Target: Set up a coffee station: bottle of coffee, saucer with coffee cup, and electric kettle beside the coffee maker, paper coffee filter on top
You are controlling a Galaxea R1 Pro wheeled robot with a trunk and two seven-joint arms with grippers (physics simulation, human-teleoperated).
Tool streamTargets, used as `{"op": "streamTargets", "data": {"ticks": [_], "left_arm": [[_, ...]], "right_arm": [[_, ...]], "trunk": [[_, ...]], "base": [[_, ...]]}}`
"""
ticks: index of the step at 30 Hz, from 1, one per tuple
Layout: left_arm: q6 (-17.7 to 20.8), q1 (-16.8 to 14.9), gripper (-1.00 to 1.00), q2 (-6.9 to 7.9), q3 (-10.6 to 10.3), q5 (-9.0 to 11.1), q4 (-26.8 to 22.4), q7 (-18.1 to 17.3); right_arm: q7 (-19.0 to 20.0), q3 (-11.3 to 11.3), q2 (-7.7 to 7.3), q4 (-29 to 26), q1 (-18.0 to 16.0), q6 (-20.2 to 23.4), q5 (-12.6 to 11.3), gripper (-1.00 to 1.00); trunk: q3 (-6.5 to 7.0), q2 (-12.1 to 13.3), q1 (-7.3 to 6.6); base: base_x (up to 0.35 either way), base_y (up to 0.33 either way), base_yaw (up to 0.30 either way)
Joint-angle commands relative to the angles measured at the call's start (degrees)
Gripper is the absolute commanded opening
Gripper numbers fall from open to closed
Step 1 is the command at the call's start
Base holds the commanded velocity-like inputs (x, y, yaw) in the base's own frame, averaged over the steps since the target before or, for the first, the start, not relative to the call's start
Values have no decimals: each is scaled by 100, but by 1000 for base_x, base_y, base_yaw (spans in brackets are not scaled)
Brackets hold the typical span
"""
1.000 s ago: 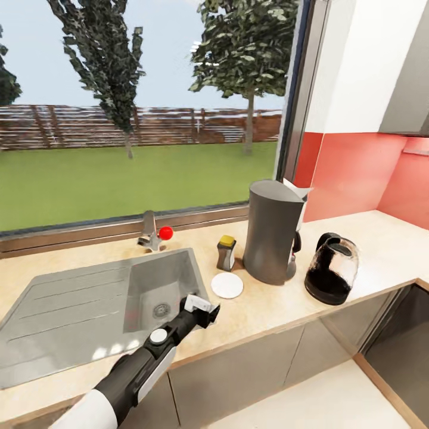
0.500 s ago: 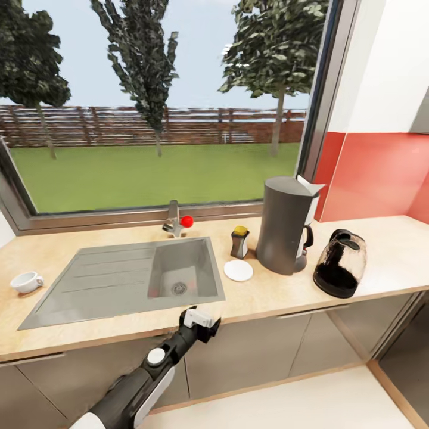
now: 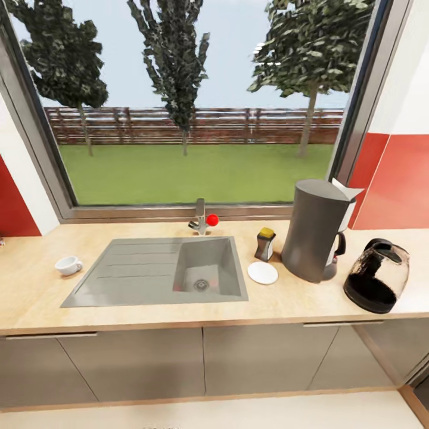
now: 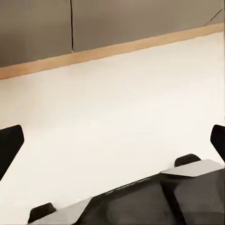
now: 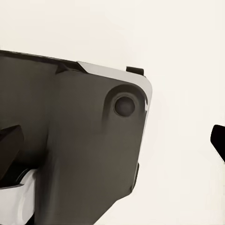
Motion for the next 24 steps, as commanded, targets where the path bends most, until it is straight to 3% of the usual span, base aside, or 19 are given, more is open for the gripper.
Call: {"op": "streamTargets", "data": {"ticks": [1,6,10,12,14,17,19,21,23,24], "left_arm": [[-21,-7,100,-4,-13,100,146,-22],[33,11,100,19,121,565,1036,8],[196,17,100,41,164,797,1445,112],[538,21,100,40,172,846,1667,182],[1139,43,100,44,176,868,1904,281],[1649,280,100,250,188,1033,2002,1017],[1756,409,100,340,182,1491,2023,1512],[1768,491,100,387,179,1727,2027,1638],[1780,511,100,417,172,1782,2022,1658],[1802,527,100,419,121,1803,2008,1678]], "right_arm": [[19,-35,-2,1,-3,-20,48,100],[21,-35,17,0,-3,-24,48,100],[17,-35,22,0,-3,-26,48,100],[14,-40,27,-3,-3,-30,43,100],[13,-51,30,-10,-3,-32,38,100],[12,-63,33,-20,-3,-11,33,100],[12,-58,36,-16,-3,0,31,100],[12,-54,51,-11,-3,7,31,100],[12,-53,85,-10,-3,9,31,100],[14,-50,177,-12,-3,11,37,100]], "trunk": [[-10,-9,2],[-10,-9,2],[-10,-9,2],[-10,-9,2],[-10,-9,2],[-11,-9,2],[-14,-9,2],[-20,-9,2],[-26,-9,2],[-29,-9,2]], "base": [[0,0,279],[0,0,279],[0,0,279],[0,0,279],[0,0,279],[0,0,279],[0,0,279],[0,0,279],[0,0,279],[0,0,279]]}}
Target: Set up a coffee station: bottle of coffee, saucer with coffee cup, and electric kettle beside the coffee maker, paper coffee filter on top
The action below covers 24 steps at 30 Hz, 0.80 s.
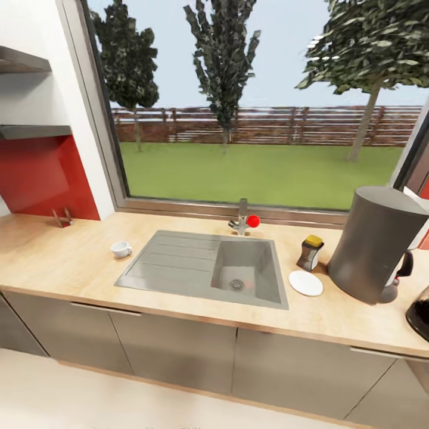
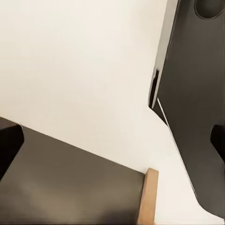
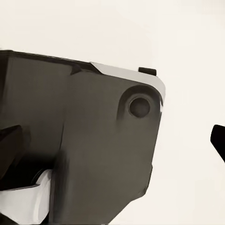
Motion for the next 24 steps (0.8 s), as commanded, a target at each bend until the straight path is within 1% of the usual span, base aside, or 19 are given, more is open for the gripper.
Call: {"op": "streamTargets", "data": {"ticks": [1,9,23,24], "left_arm": [[9,-4,100,-3,-60,33,2,9],[7,-5,100,-57,-70,41,-25,13],[-10,-16,100,-66,-56,41,-42,10],[-65,-18,100,-66,-54,41,-43,25]], "right_arm": [[19,-41,17,-1,-3,-18,50,100],[25,-42,33,-4,-3,-35,50,100],[16,-42,34,-4,-3,-36,47,100],[21,-42,33,-4,-3,-43,43,100]], "trunk": [[-14,-9,2],[-40,-9,2],[-86,-9,2],[-89,-9,2]], "base": [[0,0,279],[0,0,279],[0,0,279],[0,0,279]]}}
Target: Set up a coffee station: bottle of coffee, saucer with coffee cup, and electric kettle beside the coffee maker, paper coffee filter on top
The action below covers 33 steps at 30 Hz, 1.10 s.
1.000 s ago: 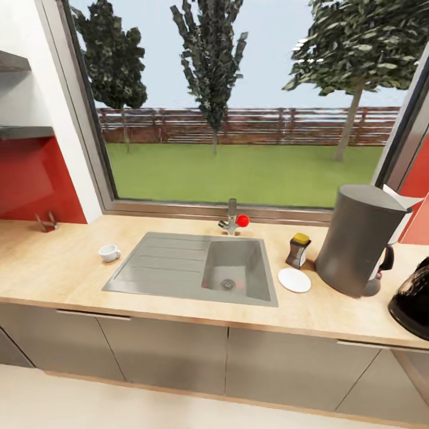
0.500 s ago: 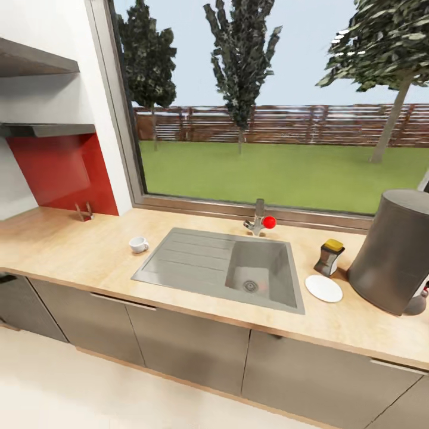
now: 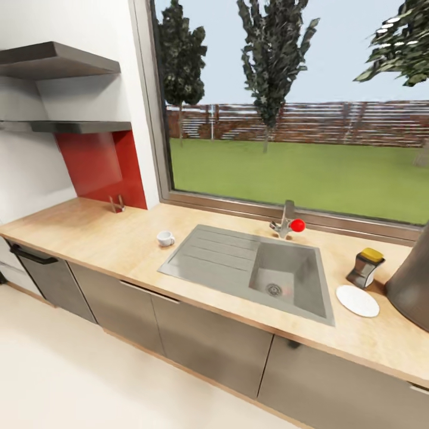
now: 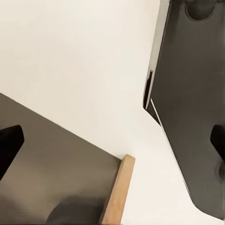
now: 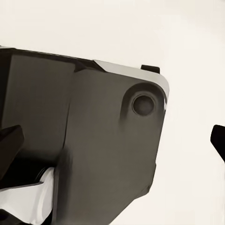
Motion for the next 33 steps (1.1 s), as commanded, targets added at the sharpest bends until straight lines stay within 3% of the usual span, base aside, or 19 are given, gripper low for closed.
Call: {"op": "streamTargets", "data": {"ticks": [1,17,33], "left_arm": [[-6,-7,100,-3,-46,36,5,8],[-37,-25,100,45,-36,61,-156,-8],[-46,-68,100,87,-27,39,-150,16]], "right_arm": [[20,-36,-2,1,-3,-20,48,100],[25,-38,-19,1,-3,-21,48,100],[25,-56,-59,4,-3,-21,45,100]], "trunk": [[-14,-9,2],[-67,-9,2],[-118,-9,2]], "base": [[0,0,279],[9,17,279],[29,264,243]]}}
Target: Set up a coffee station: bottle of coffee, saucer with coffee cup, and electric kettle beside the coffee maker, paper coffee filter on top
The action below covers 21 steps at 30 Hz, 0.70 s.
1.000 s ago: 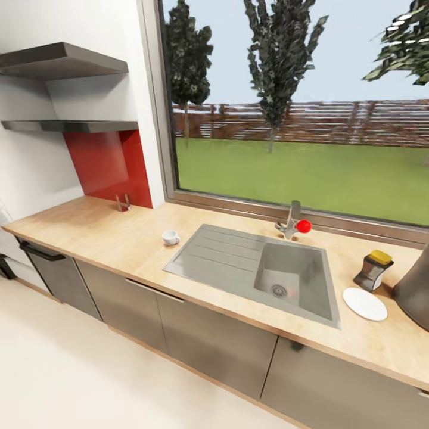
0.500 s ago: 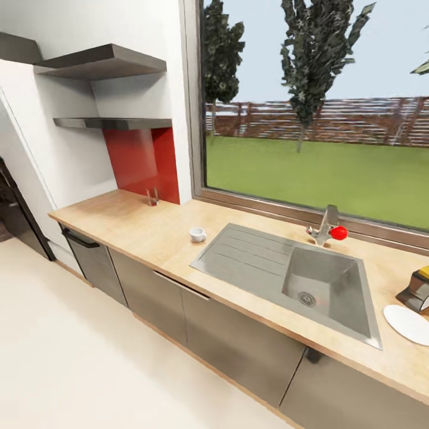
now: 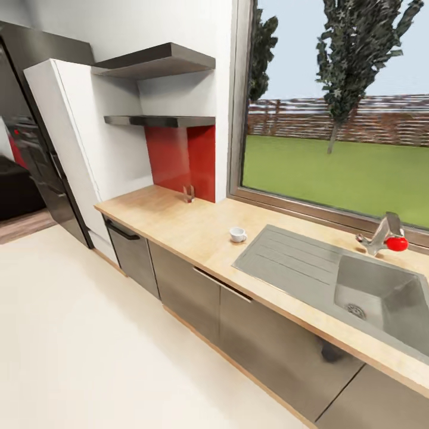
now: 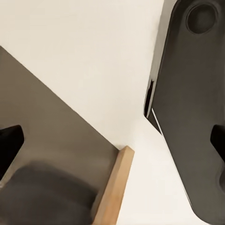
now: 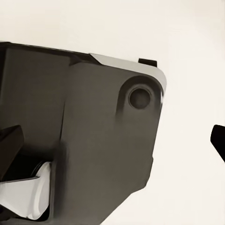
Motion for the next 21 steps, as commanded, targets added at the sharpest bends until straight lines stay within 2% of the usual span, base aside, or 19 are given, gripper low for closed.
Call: {"op": "streamTargets", "data": {"ticks": [1,11,21], "left_arm": [[-6,-5,100,-2,-50,40,4,9],[48,-11,100,66,-66,25,4,11],[63,-13,100,60,-66,24,4,2]], "right_arm": [[14,-35,0,2,-4,-19,52,100],[16,-9,38,-5,-4,-28,62,100],[8,-24,22,-9,-4,-29,57,100]], "trunk": [[-11,-9,2],[-12,-9,2],[-12,-9,2]], "base": [[0,305,45],[46,306,3],[173,309,0]]}}
